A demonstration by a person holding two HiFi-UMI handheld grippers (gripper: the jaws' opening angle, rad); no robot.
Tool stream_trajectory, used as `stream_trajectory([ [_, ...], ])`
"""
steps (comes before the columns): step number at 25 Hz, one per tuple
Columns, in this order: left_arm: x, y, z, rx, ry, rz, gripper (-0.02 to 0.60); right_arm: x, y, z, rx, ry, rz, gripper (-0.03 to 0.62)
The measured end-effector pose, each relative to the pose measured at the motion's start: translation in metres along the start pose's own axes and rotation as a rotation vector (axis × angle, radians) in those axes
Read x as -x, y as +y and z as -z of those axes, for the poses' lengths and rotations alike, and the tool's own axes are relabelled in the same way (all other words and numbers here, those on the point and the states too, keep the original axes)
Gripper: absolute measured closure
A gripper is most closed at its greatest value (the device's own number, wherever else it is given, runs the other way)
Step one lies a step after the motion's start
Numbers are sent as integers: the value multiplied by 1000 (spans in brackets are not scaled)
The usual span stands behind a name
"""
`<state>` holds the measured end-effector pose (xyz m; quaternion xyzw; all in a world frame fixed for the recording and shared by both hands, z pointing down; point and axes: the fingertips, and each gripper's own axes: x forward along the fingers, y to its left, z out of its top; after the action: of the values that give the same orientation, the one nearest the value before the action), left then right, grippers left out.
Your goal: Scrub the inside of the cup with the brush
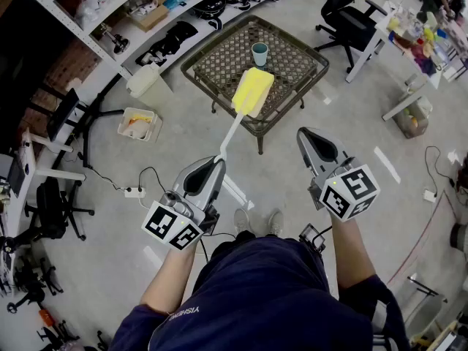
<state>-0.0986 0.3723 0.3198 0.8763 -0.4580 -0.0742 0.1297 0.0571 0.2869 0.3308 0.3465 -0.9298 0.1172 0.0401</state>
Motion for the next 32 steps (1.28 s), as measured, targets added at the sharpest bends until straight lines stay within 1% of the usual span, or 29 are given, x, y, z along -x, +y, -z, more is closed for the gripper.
stream_trajectory([
  [6, -4, 0, -1, 2, -3, -2, 555, 0, -5, 0, -5, 3, 0, 588],
  [11, -4, -1, 2, 4, -2, -3, 555, 2, -11, 0, -20, -15, 29, 588],
  [14, -7, -4, 2, -1, -4, -7, 555, 5, -14, 0, -25, -15, 29, 588],
  [20, -17, -19, 9, -8, -17, -29, 555, 19, -24, 6, -27, -3, 2, 586],
  [26, -28, -37, 20, -11, -21, -54, 555, 30, -29, 13, -23, 19, -45, 588],
  [32, -30, -32, 17, -13, -27, -70, 555, 22, -29, 12, -26, 26, -65, 587],
])
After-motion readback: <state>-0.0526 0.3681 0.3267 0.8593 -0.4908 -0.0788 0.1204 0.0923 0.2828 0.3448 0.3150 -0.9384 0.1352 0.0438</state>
